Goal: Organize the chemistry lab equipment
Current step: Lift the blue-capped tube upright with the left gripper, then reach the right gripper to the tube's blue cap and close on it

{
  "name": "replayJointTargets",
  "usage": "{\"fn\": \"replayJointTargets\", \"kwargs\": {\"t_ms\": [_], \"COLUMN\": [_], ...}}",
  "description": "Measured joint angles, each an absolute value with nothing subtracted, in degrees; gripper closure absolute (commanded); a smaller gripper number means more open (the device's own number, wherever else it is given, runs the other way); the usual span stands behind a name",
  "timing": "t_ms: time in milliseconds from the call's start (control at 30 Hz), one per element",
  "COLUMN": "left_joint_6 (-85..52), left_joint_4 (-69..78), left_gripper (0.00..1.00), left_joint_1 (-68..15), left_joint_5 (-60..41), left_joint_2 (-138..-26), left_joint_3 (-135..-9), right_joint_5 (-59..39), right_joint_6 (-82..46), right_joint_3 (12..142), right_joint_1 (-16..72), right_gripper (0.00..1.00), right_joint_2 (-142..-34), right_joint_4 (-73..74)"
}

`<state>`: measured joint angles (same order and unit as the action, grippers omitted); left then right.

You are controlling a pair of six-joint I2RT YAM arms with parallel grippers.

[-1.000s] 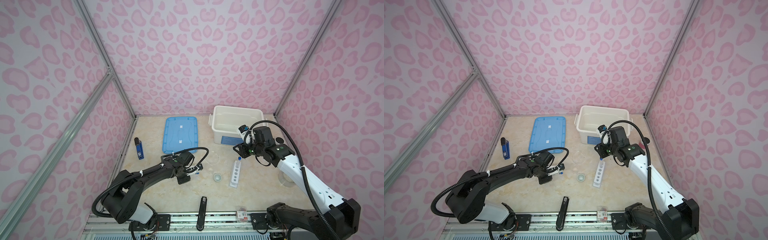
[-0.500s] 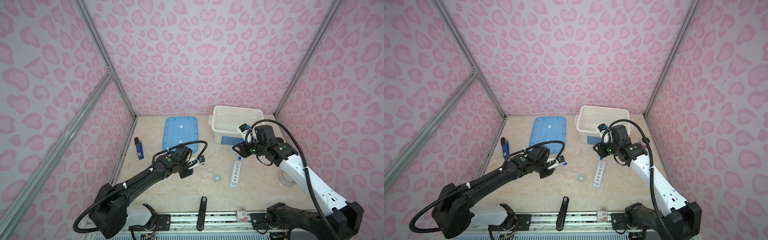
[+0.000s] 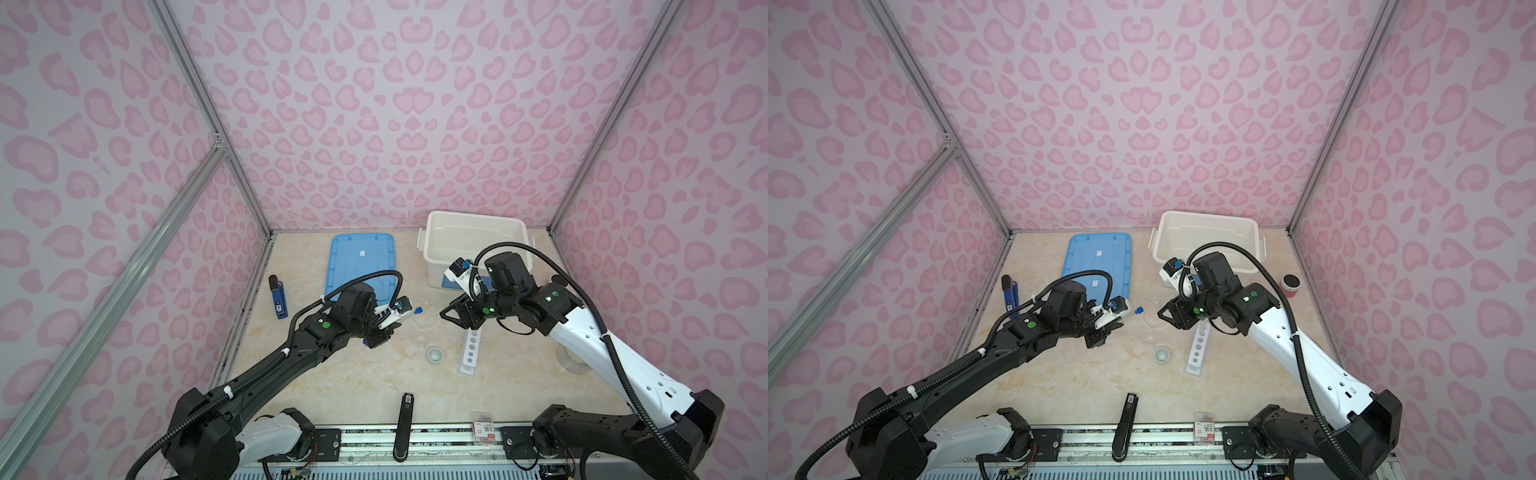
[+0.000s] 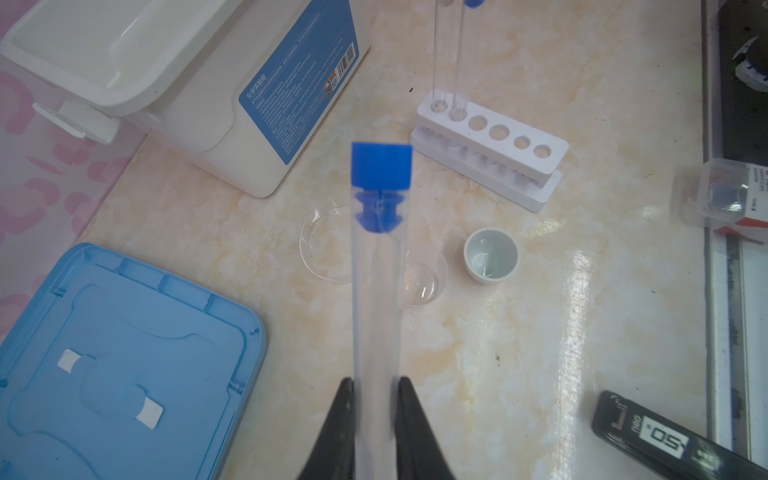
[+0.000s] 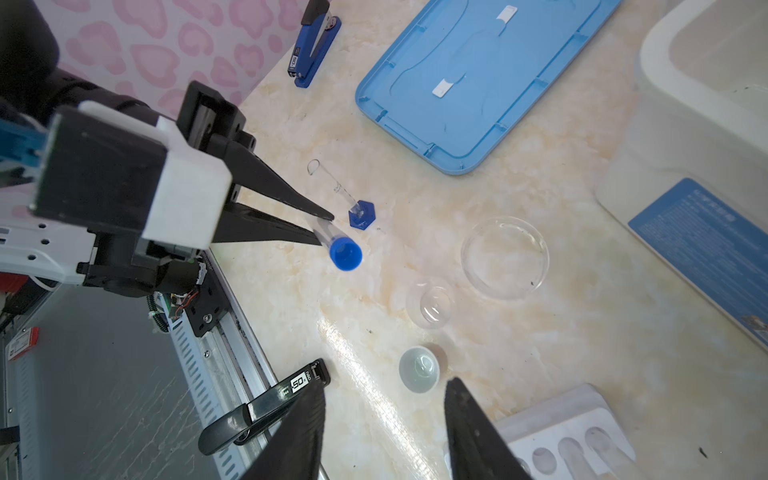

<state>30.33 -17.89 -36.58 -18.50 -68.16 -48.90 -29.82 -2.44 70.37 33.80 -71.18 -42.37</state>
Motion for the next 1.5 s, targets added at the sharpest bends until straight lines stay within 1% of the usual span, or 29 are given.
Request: {"fn": "replayJointTargets", "kwargs": {"t_ms": [267, 367, 667, 833, 933, 1300, 1500], "left_joint_6": [29.52, 29.32, 28.38, 28.03, 28.03, 28.01, 28.01], "left_joint_4": [-14.02, -12.99, -11.68, -11.27, -10.72, -10.22, -10.17], "left_gripper": [0.9, 0.9, 0.91, 0.91, 0.92, 0.91, 0.91], "left_joint_1": [-36.32, -36.18, -36.05, -36.05, -36.05, -36.12, -36.12], "left_joint_5": [-21.3, -21.89, -23.24, -24.03, -24.03, -24.45, -24.49], "left_joint_2": [-65.73, -64.31, -62.28, -61.56, -60.86, -59.75, -59.4], "left_joint_3": [-46.22, -45.67, -44.62, -44.23, -44.01, -43.29, -43.09], "right_joint_5": [-29.76, -29.65, -29.54, -29.36, -29.32, -29.04, -28.91], "right_joint_6": [-3.55, -3.53, -3.92, -4.19, -4.54, -4.97, -4.99], "right_joint_3": [73.65, 74.72, 77.1, 77.47, 77.87, 78.96, 78.96], "right_joint_1": [37.85, 39.44, 42.26, 42.37, 42.46, 43.13, 43.51], "right_gripper": [0.5, 0.48, 0.49, 0.57, 0.6, 0.65, 0.7], "right_joint_2": [-74.87, -76.38, -79.59, -79.99, -80.29, -81.45, -81.97], "right_joint_4": [-42.24, -41.91, -41.5, -41.41, -41.36, -40.07, -39.9]}}
